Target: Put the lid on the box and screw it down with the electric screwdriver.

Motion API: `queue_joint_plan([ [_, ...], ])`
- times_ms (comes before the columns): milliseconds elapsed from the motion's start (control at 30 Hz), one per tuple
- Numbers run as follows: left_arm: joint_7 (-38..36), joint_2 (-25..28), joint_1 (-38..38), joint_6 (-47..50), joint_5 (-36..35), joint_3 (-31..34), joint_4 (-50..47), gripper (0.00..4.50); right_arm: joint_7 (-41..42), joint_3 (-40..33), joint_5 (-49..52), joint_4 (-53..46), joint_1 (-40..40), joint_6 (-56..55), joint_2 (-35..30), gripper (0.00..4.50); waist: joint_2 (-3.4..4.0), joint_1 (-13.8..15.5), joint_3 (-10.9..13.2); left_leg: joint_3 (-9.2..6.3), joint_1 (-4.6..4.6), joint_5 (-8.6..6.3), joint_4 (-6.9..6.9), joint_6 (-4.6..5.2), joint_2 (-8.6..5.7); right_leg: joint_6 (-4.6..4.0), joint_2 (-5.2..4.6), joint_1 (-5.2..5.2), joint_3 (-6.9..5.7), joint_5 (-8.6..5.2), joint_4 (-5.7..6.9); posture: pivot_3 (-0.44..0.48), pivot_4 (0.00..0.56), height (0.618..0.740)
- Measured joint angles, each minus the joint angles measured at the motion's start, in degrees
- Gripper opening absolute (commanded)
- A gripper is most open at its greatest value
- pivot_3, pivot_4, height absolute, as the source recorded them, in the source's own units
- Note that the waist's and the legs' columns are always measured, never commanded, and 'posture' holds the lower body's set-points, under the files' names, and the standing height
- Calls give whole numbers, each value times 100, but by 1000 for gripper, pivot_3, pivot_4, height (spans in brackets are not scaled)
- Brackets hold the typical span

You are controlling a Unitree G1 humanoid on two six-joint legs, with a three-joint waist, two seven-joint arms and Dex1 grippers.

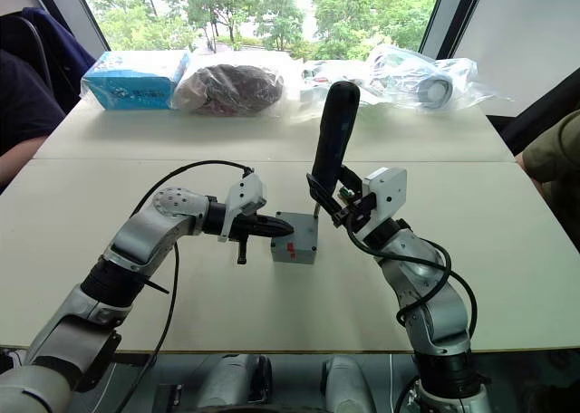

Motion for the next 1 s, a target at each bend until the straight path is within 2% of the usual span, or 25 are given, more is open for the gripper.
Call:
queue_joint_plan([
  [467, -13, -12, 2, -10, 7, 0, 1, 0, 6, 7, -18, 14, -64, 33, -20, 1832, 1, -8, 0, -1, 4, -3, -10, -1, 0, -17, -36, -1, 4, -8, -2, 0, 150, 740],
  [633, -1, -22, 26, -23, 6, 3, -4, 0, -37, -84, 177, -55, -286, 353, -40, 1832, 3, -17, 1, 0, 3, -4, -18, -3, 0, -21, -46, -7, 4, -9, -4, 0, 150, 740],
  [767, 8, -41, 75, -6, -14, 14, -140, 0, -557, -314, 866, -115, -1467, 2088, -445, 1832, 37, -89, 26, 1, -46, 0, -24, -8, -6, -27, -62, -62, 2, -6, 2, 0, 150, 740],
  [900, 47, -113, 63, 124, -131, 105, -178, 0, -962, -1153, 1842, -44, -2695, 3283, -815, 1832, 43, -93, 29, -3, -101, 16, -23, -31, -8, -8, -60, -107, -12, 4, 0, 0, 150, 740],
  [1000, 384, -546, -86, 455, -485, 565, 18, 0, -1326, -1932, 2599, 798, -3825, 4406, -1414, 1832, 50, -86, 51, -3, -127, 5, 2, -8, -12, -5, -62, -115, -25, 6, 2, 0, 150, 740],
])
